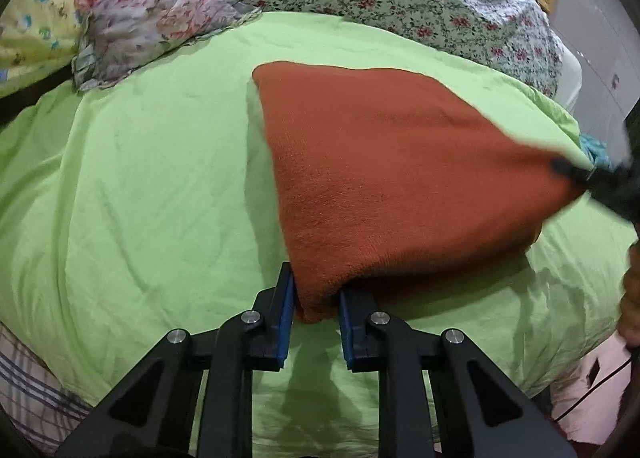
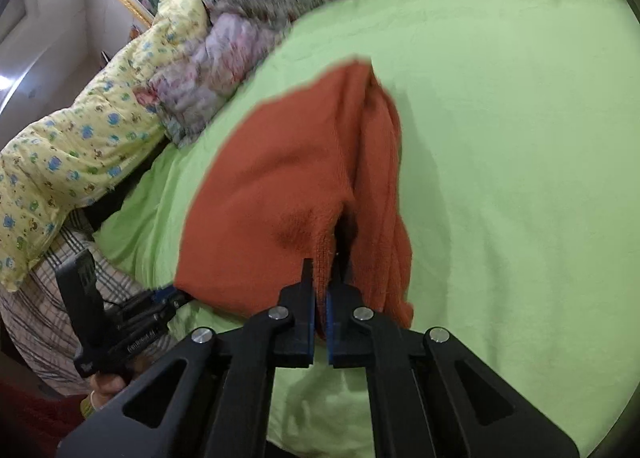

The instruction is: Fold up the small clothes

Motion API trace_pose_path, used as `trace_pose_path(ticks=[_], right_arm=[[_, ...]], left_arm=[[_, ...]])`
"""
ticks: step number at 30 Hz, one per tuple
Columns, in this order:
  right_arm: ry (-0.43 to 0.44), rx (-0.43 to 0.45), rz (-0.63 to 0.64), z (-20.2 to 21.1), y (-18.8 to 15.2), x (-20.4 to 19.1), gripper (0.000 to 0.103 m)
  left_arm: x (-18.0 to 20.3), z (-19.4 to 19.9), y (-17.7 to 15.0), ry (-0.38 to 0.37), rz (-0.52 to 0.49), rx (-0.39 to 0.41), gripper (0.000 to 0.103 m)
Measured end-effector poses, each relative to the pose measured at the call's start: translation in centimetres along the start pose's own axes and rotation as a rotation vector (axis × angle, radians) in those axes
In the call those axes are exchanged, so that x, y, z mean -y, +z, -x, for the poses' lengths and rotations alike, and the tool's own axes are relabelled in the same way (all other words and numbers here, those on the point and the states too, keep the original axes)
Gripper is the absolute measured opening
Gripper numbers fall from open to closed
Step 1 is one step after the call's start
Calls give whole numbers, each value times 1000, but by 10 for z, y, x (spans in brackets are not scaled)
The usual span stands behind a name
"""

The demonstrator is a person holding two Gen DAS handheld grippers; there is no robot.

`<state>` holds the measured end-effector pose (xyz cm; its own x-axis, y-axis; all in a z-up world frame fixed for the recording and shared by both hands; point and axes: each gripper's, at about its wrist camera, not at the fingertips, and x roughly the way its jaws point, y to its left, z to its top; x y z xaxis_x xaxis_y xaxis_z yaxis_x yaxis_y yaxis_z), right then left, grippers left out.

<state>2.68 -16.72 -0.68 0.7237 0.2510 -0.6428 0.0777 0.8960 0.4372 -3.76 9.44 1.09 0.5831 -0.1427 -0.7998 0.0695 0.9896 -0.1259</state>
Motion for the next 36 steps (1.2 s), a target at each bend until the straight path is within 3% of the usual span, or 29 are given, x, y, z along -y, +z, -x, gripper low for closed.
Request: trace_pose_path(ticks=[2, 4, 9, 12, 16, 21, 24, 26, 27, 30, 36], right_arm=[[31, 89, 27, 27, 9, -7, 4], [-17, 109, 44, 35, 12, -5, 4], [-120, -16, -26, -5, -20, 36, 4], [-70, -13, -111, -9, -29, 51, 5], [-110, -37, -125, 7, -15, 50, 29], [-26, 45, -131, 31, 15, 44, 29], [9, 57, -118, 17, 45, 38, 29], [12, 49, -112, 0, 62, 35, 29], [13, 43, -117, -10, 70, 36, 29], [21, 16, -139, -38, 86, 38, 29], [8, -64, -162, -78, 91, 49, 29]], left_arm=[[-1, -4, 1, -12, 5, -19, 16], [0, -10, 2, -18, 7, -38, 15], [6, -16, 0, -4, -52, -59, 15], [2, -14, 2, -29, -65, -90, 19], [-9, 1, 3, -85, -84, -122, 22], [-22, 29, 23, -133, -58, -57, 28], [-29, 36, 50, -157, 10, 28, 33], [-32, 35, 65, -190, 41, 47, 46], [-32, 30, 72, -192, 54, 51, 48], [-24, 11, 86, -166, 50, 45, 47], [-7, -29, 96, -193, 5, 17, 46]])
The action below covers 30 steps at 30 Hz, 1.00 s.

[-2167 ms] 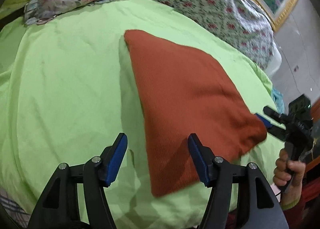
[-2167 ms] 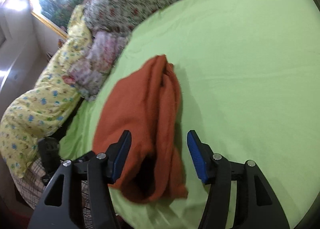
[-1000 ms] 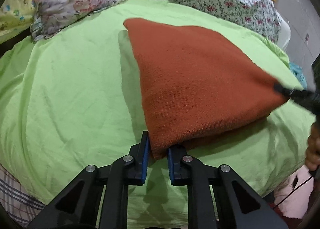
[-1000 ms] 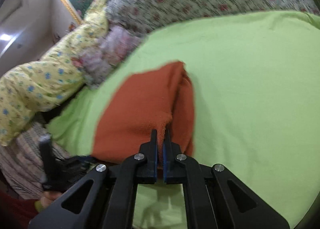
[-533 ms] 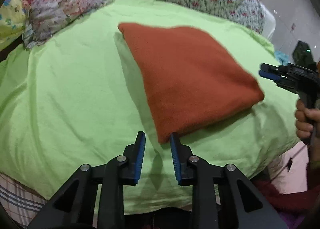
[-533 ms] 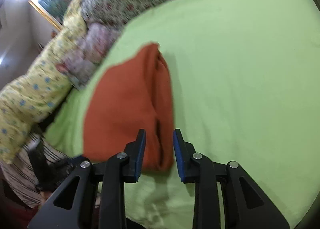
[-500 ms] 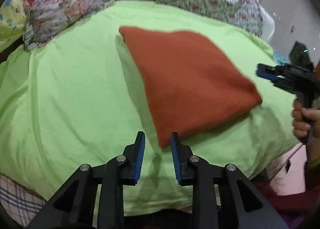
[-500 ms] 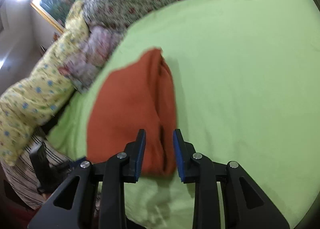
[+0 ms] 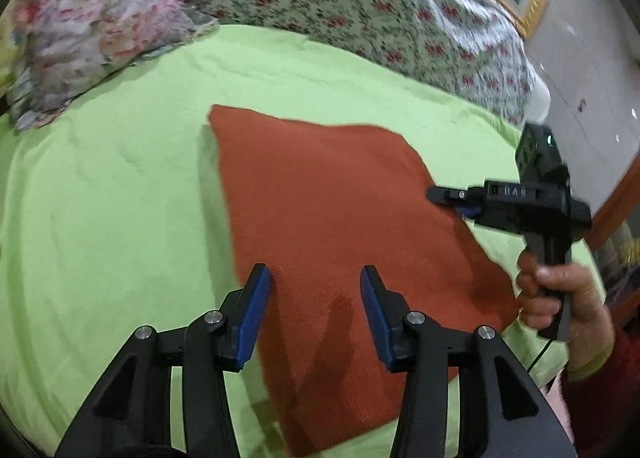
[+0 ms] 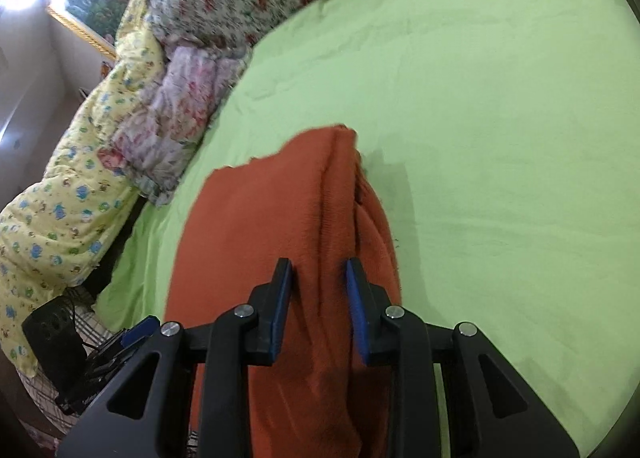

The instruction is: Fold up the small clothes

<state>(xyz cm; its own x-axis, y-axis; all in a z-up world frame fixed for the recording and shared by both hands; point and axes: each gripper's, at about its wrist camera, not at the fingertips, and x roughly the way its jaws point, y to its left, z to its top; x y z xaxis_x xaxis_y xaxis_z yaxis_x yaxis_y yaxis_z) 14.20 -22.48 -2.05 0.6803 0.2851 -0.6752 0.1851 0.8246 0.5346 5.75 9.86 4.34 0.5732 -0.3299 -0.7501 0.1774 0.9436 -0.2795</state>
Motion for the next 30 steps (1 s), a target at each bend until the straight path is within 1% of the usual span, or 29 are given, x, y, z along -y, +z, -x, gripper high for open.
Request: trace_pose_path(ticks=[1, 2, 4, 5, 7, 8, 10, 11, 12, 14, 15, 17, 21, 22, 23, 25, 27, 29, 30], right_arm=[[5, -4, -9, -3, 0, 3, 17], [16, 6, -19, -2, 0, 6, 12], [28, 50, -9, 9, 3, 3, 11], [37, 87, 10, 18, 5, -3, 11], [12, 124, 41, 25, 8, -9, 11], [-13, 119, 46, 21, 8, -7, 11], [-78, 80, 50, 4, 3, 3, 11], [-93, 57, 41, -7, -2, 11, 11], [-81, 53, 23, -13, -6, 18, 10], [-47, 71, -6, -9, -7, 25, 11], [-47, 73, -9, -7, -6, 24, 11], [-69, 82, 4, 2, -5, 17, 17], [-108, 145, 24, 32, -12, 2, 18], [-102, 164, 28, 41, -15, -3, 18], [-77, 178, 35, 48, -20, -9, 18], [-37, 173, 71, 56, -34, -21, 18], [-26, 153, 94, 55, -47, -29, 18], [-37, 125, 112, 52, -63, -31, 18], [-64, 114, 123, 48, -70, -31, 18]], left_arm=[[2, -7, -1, 10, -15, -24, 45], [4, -11, -3, 12, -19, -33, 46], [4, -14, -3, -1, -20, -40, 46], [3, -15, -3, -8, -18, -44, 46], [4, -19, -4, -3, -22, -56, 46], [4, -20, -5, 2, -28, -59, 47], [6, -24, -7, 11, -44, -60, 47], [6, -24, -9, 18, -51, -57, 47], [7, -24, -11, 28, -60, -54, 47], [8, -23, -13, 42, -64, -51, 47], [8, -21, -13, 48, -63, -48, 47], [8, -14, -13, 50, -53, -42, 48], [8, 10, -21, 18, -29, -9, 48], [8, 14, -23, 9, -29, -6, 48], [9, 19, -27, -4, -28, -5, 48], [12, 27, -36, -39, -36, 0, 48], [17, 30, -44, -59, -58, -5, 48], [20, 25, -53, -40, -78, -25, 48], [21, 22, -56, -35, -88, -35, 47]])
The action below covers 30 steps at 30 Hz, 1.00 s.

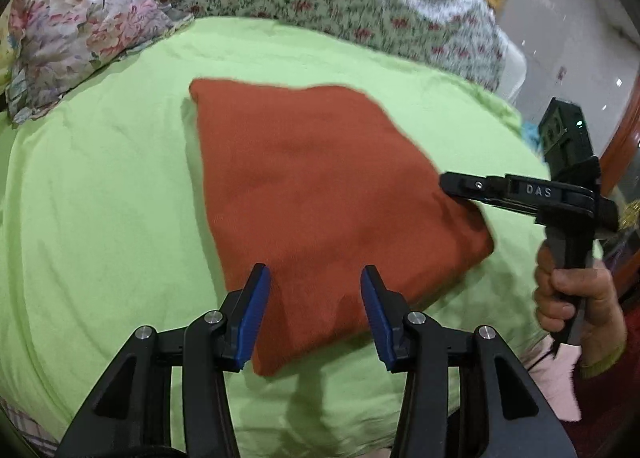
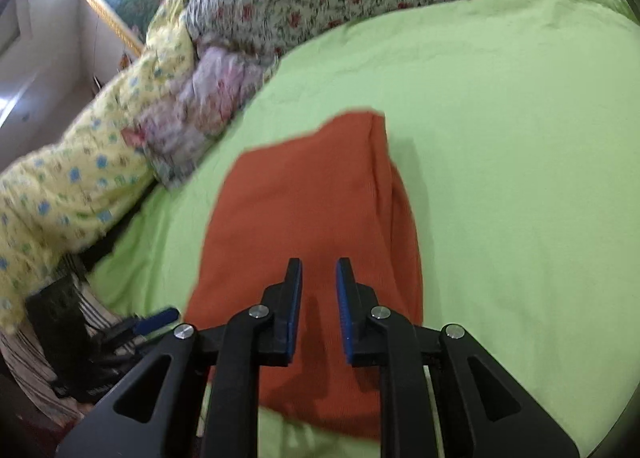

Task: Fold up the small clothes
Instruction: 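Release the sweater and pull both grippers back from the bundle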

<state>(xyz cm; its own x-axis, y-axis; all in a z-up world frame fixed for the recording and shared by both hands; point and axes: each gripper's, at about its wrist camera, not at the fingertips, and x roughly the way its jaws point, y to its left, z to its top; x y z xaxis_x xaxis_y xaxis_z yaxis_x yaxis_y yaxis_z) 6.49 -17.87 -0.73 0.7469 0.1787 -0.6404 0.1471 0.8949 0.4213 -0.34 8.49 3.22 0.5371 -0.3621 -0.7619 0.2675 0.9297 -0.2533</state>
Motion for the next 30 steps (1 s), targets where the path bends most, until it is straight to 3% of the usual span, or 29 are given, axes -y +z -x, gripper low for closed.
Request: trace_pose_path(ticks=[3, 7, 12, 14, 18, 20, 25, 30], right_arm=[[-78, -45, 13, -11, -17, 8, 18], [-57, -25, -3, -15, -26, 24, 18], [-104, -4, 36, -2, -34, 8, 20], [-117, 11, 69, 6, -43, 1, 31], [-163, 9, 98, 10, -66, 7, 35], [-196, 12, 72, 16, -71, 15, 45], [-142, 86, 21, 48, -74, 15, 45], [-99, 160, 71, 77, -81, -11, 48]], left_arm=[[1, -16, -9, 42, -28, -38, 47], [6, -13, -11, 67, -47, -28, 47], [4, -4, -17, 78, -15, -25, 55], [3, -4, -21, 88, -19, -26, 58], [0, -9, -33, 102, 11, -55, 60], [1, -1, -36, 101, 17, -33, 60], [10, 21, -38, 139, 6, 22, 61], [20, 43, -44, 140, 42, 84, 76]])
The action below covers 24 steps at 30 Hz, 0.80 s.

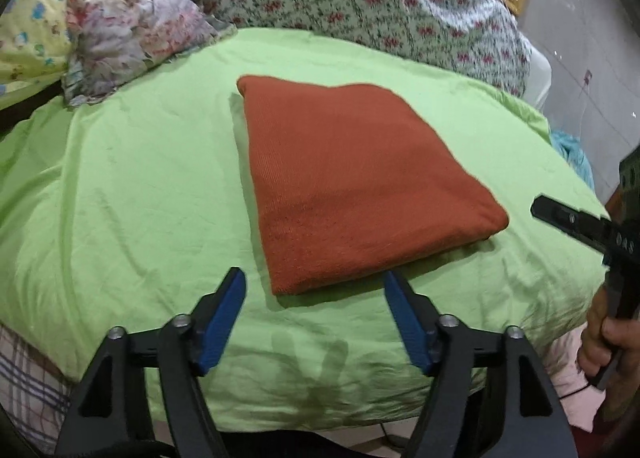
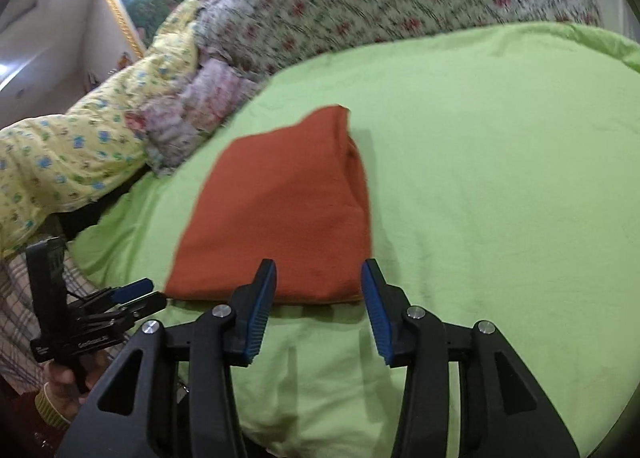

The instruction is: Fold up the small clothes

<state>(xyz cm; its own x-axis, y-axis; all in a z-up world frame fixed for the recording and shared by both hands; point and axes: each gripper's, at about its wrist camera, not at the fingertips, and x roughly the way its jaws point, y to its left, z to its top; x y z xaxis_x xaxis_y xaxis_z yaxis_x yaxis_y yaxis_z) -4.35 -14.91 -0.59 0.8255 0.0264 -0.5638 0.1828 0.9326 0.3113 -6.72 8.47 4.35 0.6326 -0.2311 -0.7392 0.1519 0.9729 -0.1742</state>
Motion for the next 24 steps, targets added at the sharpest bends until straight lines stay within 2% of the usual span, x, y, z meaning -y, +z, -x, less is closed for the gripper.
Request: trace_pose_path(ticks=[2, 6, 14, 24], right_arm=[[13, 5, 10, 3, -3, -10, 56], [9, -16, 44, 2, -16, -23, 60], [-31, -75, 76, -8, -44, -32, 82], [-49, -52, 95, -7, -48, -31, 89]], left_arm=[[5, 6, -3, 6, 3, 9, 79], [9, 14, -15, 38, -2, 10, 81], [17, 9, -45, 59, -54, -51, 82], [12, 16, -30, 114, -69, 11, 84]])
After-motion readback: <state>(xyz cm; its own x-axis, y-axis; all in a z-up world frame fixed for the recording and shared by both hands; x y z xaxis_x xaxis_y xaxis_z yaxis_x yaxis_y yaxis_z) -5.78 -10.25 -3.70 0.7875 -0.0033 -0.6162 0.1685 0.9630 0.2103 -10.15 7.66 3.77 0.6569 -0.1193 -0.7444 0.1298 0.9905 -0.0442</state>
